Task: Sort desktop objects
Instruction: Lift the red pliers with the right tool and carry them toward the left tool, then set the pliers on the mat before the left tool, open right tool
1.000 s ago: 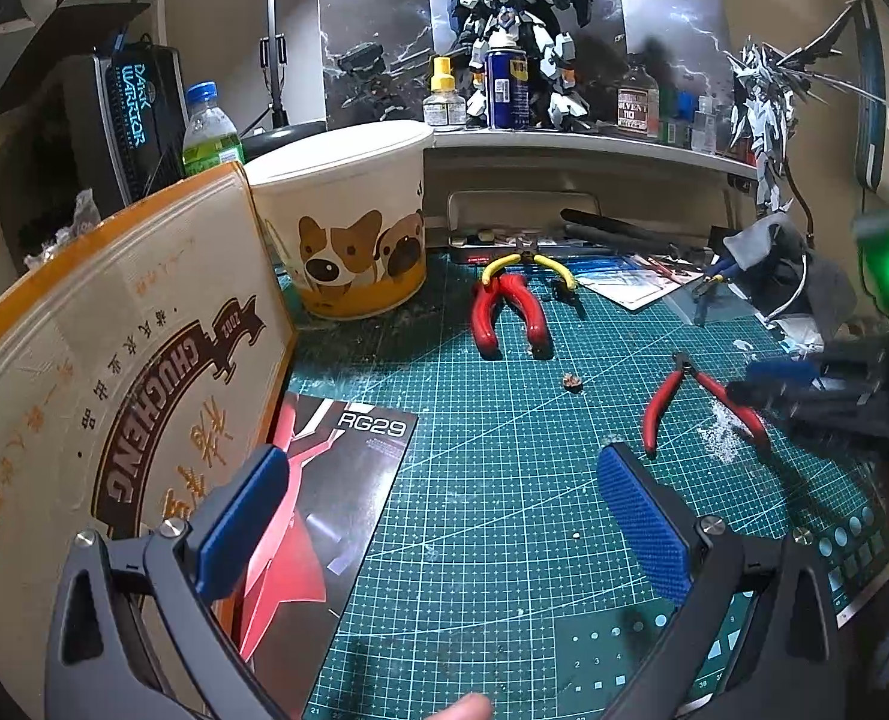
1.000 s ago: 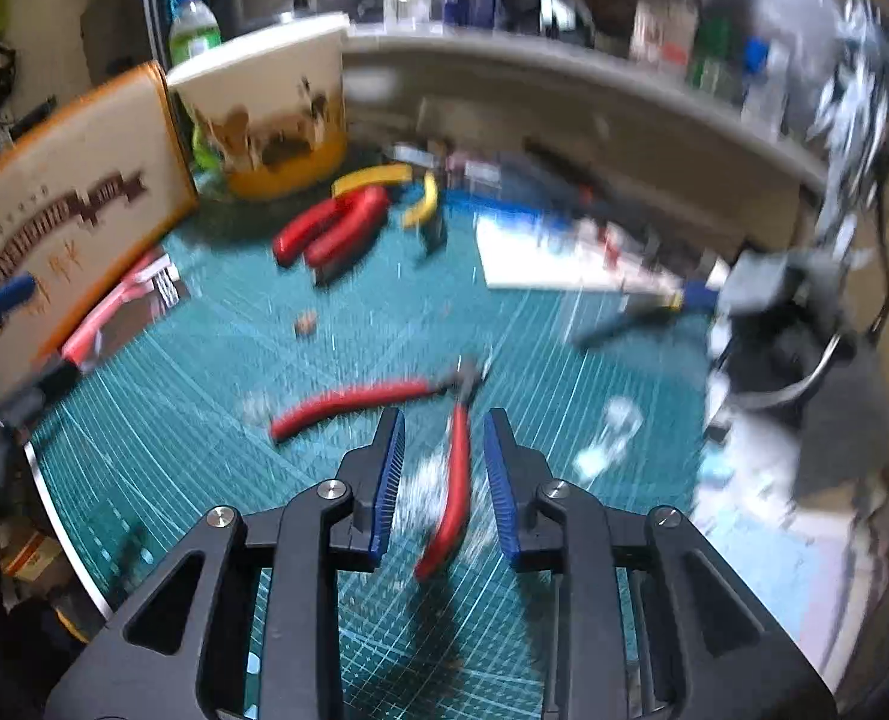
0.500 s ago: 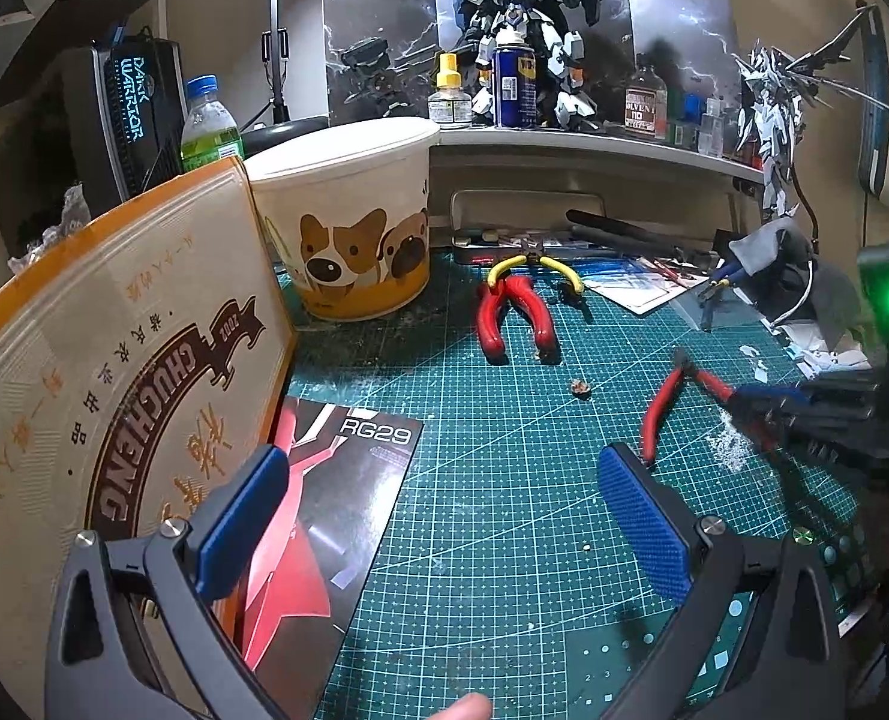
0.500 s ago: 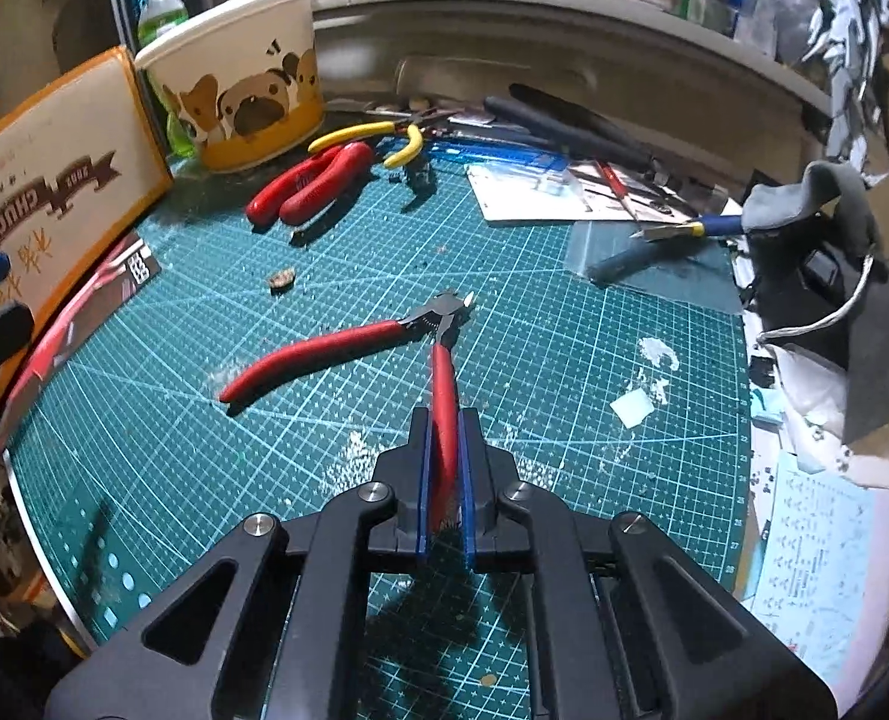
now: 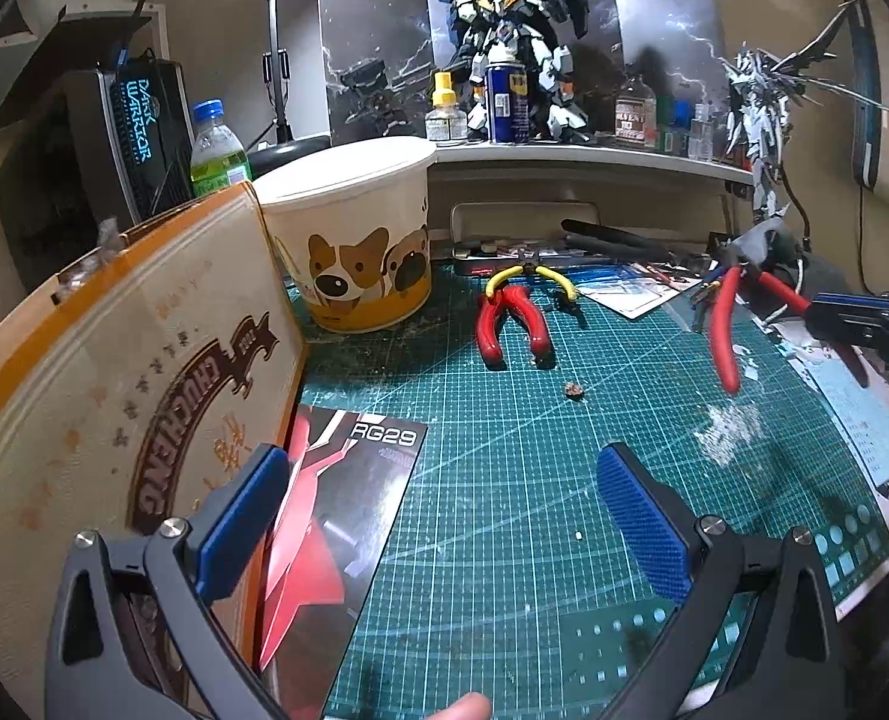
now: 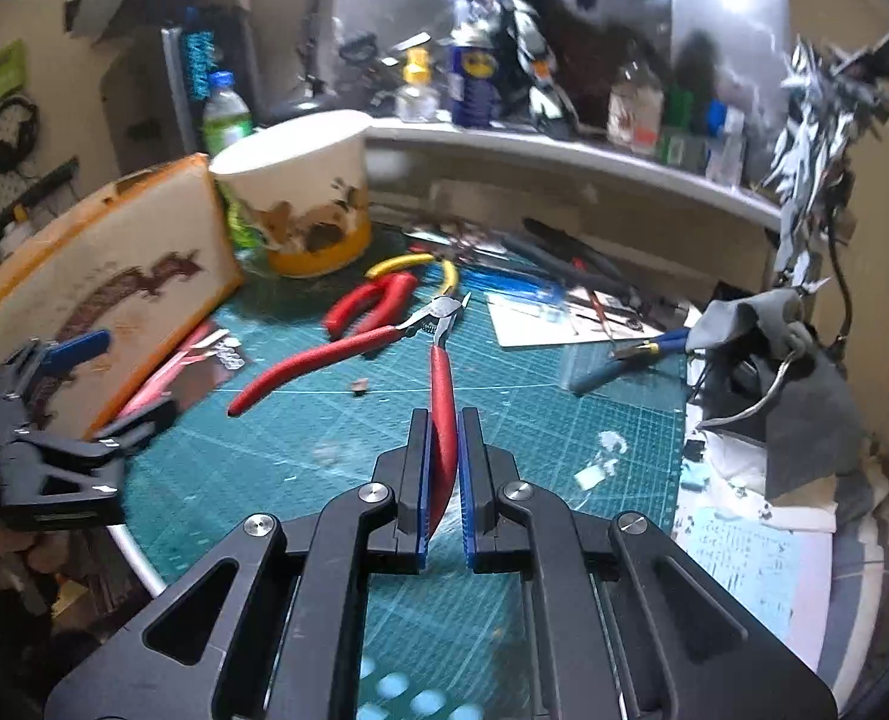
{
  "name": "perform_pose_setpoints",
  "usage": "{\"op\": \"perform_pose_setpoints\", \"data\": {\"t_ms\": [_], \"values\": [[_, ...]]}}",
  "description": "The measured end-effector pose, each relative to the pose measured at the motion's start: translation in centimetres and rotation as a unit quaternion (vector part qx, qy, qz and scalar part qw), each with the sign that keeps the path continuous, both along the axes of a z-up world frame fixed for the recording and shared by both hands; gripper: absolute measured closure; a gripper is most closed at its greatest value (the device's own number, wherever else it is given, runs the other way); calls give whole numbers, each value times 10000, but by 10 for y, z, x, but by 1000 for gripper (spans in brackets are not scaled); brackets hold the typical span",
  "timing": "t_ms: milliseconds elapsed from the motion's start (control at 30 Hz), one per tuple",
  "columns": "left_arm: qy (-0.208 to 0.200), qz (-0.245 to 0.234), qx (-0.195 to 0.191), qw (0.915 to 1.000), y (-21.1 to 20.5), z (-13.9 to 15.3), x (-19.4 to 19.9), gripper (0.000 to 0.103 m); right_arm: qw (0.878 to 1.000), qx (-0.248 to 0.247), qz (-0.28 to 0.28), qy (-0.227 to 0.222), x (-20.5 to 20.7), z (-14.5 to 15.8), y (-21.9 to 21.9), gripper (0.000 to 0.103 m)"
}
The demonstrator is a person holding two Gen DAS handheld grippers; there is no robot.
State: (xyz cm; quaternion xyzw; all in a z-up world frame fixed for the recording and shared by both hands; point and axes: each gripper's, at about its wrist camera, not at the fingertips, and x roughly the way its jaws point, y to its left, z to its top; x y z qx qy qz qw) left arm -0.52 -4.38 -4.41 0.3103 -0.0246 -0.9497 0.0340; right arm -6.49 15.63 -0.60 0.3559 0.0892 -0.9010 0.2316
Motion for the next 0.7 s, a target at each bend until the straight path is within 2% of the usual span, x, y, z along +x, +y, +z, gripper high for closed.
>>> {"op": "perform_pose_setpoints", "data": {"t_ms": [133, 233, 300, 500, 700], "values": [[63, -36, 152, 9999, -4, 0, 27, 0, 9999, -106, -119, -65, 31, 1, -5, 95], [118, -101, 242, 9996, -5, -2, 47, 0, 9996, -50, -137, -221, 46, -15, -13, 95], [154, -120, 170, 9997, 0, -7, 60, 0, 9994, -43, -59, -341, 49, -30, -19, 95], [240, -340, 227, 9989, 8, -4, 67, 0, 9978, -25, 41, -662, 47, -76, -34, 95], [294, -363, 261, 9986, 9, 0, 65, 0, 9973, -116, -4, -726, 50, -87, -35, 95]]}}
